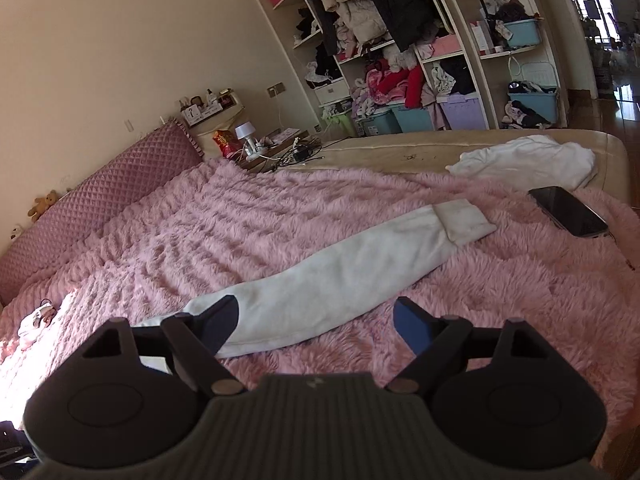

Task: Fold small clothes
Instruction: 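Grasp the sweatshirt sleeve cuff with the right gripper, then lift the cuff with the right gripper and fold the sleeve across the body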

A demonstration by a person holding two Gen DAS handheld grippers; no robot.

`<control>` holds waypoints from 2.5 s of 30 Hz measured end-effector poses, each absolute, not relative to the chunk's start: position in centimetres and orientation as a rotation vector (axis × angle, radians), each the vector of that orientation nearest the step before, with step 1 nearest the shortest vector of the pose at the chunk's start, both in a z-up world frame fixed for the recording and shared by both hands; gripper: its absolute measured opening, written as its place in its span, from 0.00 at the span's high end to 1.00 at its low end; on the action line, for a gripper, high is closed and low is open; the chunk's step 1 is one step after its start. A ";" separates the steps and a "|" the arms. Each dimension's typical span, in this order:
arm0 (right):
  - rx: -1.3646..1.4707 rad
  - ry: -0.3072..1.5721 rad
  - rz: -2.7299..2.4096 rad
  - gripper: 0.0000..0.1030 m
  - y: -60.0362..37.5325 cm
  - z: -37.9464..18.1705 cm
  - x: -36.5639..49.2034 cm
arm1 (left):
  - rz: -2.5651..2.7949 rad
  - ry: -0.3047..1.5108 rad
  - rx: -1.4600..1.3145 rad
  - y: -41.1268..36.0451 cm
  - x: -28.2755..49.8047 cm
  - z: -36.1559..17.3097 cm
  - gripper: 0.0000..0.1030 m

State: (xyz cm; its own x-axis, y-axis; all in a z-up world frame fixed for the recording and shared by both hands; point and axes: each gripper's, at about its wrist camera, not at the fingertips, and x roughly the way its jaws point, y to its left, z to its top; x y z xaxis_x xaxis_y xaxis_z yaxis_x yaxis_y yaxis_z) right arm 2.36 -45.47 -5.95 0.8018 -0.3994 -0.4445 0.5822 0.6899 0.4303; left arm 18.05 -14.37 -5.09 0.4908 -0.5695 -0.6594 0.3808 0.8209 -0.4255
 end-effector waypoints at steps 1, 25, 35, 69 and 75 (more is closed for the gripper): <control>0.616 0.310 -0.583 0.32 -47.1 -6.8 2.8 | -0.608 0.881 -0.228 -15.2 18.9 -5.4 0.12; 0.928 0.170 -0.817 0.82 -63.8 -16.0 8.6 | -0.665 0.905 -0.079 -27.8 27.5 -13.8 0.04; 0.954 0.150 -0.805 0.98 -63.6 -14.0 8.2 | -0.709 0.904 -0.077 -28.2 28.2 -14.4 0.00; 0.630 0.418 0.306 0.94 -7.2 -8.6 31.0 | -0.086 0.758 -0.680 16.9 20.4 -10.5 0.02; 0.542 0.587 0.396 0.55 -5.0 -13.2 31.3 | -0.070 0.774 -0.718 18.2 20.8 -13.0 0.02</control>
State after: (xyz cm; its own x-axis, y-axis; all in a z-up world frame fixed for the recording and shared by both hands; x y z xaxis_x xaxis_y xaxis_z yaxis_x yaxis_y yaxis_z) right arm 31.35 -5.01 -13.17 0.7651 0.4947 -0.4121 -0.1971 0.7893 0.5815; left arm 20.75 18.21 -12.99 0.7251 -0.3104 -0.6147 -0.1954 0.7632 -0.6159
